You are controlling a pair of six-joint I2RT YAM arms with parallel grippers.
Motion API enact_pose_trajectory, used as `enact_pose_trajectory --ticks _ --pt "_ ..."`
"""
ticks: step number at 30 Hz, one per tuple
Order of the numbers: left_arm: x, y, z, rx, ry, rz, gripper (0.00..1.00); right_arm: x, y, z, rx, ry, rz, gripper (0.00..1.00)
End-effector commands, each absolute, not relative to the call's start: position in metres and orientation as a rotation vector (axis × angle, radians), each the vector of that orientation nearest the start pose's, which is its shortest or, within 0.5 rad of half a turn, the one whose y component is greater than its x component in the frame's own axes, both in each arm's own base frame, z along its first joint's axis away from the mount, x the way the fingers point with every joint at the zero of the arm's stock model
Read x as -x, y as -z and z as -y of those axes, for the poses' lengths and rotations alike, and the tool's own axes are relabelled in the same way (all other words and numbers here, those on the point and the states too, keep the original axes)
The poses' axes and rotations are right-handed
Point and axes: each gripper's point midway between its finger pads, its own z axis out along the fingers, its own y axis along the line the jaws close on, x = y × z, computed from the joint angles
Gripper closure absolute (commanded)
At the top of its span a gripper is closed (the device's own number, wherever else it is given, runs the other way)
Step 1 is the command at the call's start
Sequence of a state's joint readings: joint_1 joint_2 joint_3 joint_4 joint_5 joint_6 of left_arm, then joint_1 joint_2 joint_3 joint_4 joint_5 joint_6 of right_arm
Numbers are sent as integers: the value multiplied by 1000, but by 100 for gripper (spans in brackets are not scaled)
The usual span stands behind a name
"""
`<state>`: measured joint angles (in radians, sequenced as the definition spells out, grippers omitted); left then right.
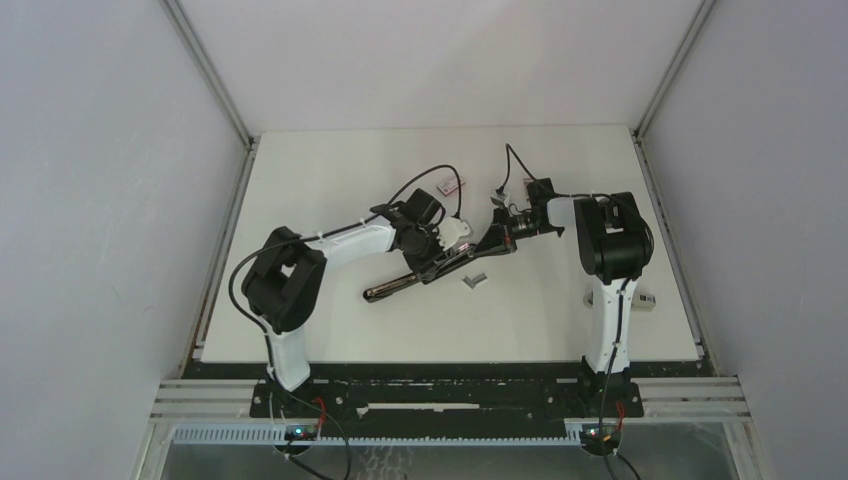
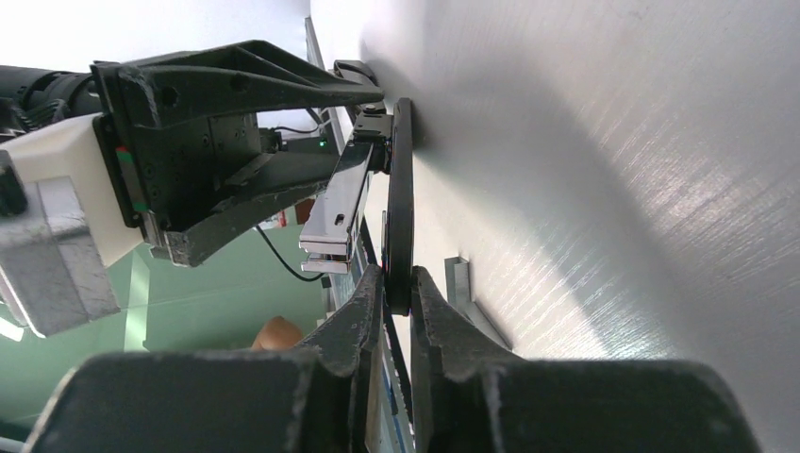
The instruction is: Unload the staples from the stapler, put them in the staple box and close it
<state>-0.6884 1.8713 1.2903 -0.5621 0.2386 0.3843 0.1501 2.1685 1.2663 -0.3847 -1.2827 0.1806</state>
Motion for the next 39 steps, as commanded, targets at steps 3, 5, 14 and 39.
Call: enact_pose_trajectory --ticks 3,5,14,39 --pt "-293 -36 283 -1473 431 -2300 62 -345 -49 -222 251 -1821 -2459 90" --pt "-292 -34 284 -1477 441 -2306 70 -345 -49 -222 247 -1818 -2461 87" --pt "-293 -32 279 -1475 406 -2317 87 -350 -47 -215 226 -1785 -2462 63" --pt "-384 -58 177 -994 -44 -2511 91 -379 -50 -167 65 -1598 -2474 45"
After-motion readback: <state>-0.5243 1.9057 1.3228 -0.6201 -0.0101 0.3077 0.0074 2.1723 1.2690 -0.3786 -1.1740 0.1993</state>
